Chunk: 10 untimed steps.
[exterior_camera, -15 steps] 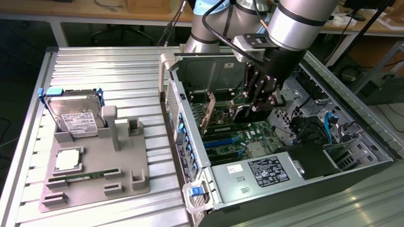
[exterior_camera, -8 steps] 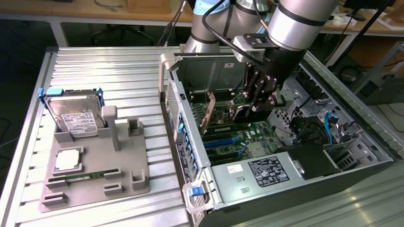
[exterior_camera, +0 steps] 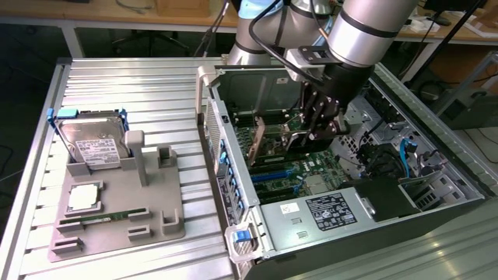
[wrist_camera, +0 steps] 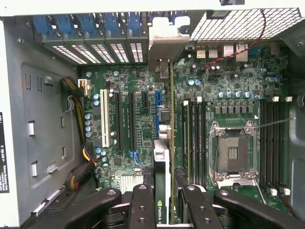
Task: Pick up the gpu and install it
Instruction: 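Insert the gpu into the slot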
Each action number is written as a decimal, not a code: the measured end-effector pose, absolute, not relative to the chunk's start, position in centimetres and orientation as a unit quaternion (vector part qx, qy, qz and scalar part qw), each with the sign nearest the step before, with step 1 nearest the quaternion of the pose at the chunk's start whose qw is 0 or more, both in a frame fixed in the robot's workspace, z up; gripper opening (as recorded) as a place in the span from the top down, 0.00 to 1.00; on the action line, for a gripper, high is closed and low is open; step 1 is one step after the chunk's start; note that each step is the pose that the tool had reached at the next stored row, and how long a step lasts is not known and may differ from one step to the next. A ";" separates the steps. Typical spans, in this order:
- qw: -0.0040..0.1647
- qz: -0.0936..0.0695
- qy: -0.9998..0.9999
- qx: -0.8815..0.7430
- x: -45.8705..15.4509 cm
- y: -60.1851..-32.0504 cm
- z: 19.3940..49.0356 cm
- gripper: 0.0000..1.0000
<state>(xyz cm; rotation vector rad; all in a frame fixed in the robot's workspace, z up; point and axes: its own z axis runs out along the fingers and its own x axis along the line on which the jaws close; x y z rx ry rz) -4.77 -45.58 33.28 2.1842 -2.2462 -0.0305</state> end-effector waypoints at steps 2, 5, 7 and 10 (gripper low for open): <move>0.004 -0.010 -0.717 0.697 -4.8 -45.6 33.0 0.73; 0.004 -0.010 -0.716 0.698 -4.8 -45.6 32.8 0.73; 0.004 -0.010 -0.716 0.698 -4.8 -45.6 32.8 0.73; 0.004 -0.010 -0.716 0.698 -4.8 -45.6 32.8 0.73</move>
